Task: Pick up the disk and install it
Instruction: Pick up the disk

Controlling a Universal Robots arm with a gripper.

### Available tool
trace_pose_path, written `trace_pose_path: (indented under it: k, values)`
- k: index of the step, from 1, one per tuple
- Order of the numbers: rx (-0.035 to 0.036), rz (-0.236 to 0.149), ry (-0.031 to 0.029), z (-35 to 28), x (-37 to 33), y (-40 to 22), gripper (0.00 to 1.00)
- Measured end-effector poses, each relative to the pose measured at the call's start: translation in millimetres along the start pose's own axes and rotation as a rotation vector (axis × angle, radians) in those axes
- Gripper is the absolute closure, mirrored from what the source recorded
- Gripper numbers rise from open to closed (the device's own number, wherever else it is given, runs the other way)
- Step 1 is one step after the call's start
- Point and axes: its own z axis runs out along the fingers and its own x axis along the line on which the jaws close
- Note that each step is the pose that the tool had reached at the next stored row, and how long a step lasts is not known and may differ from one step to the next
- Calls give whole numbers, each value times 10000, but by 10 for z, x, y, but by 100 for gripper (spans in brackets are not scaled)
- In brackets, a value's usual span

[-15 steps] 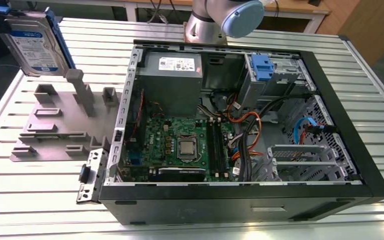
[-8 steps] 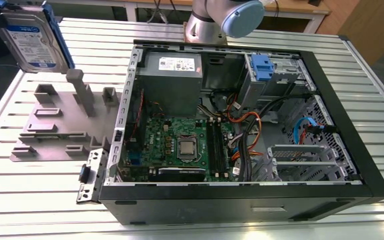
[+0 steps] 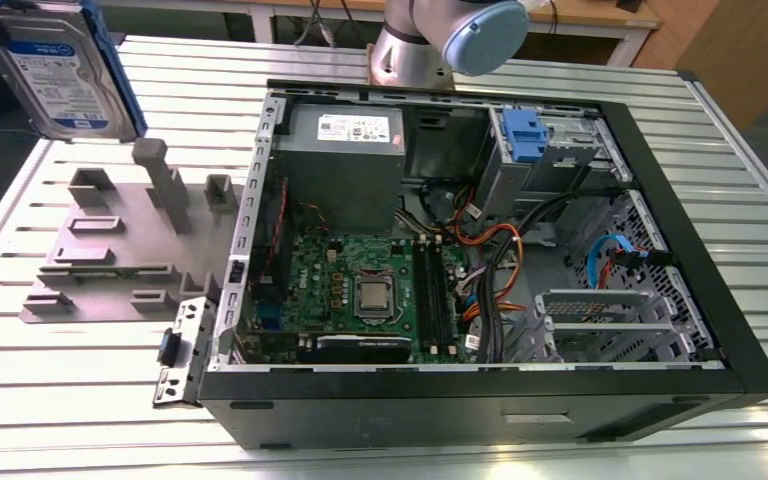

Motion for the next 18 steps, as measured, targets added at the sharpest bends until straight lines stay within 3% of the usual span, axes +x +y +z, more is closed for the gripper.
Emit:
trace_pose_path:
  k: [18]
  values:
    - [-1, 0, 21, -169, 2, 0, 64]
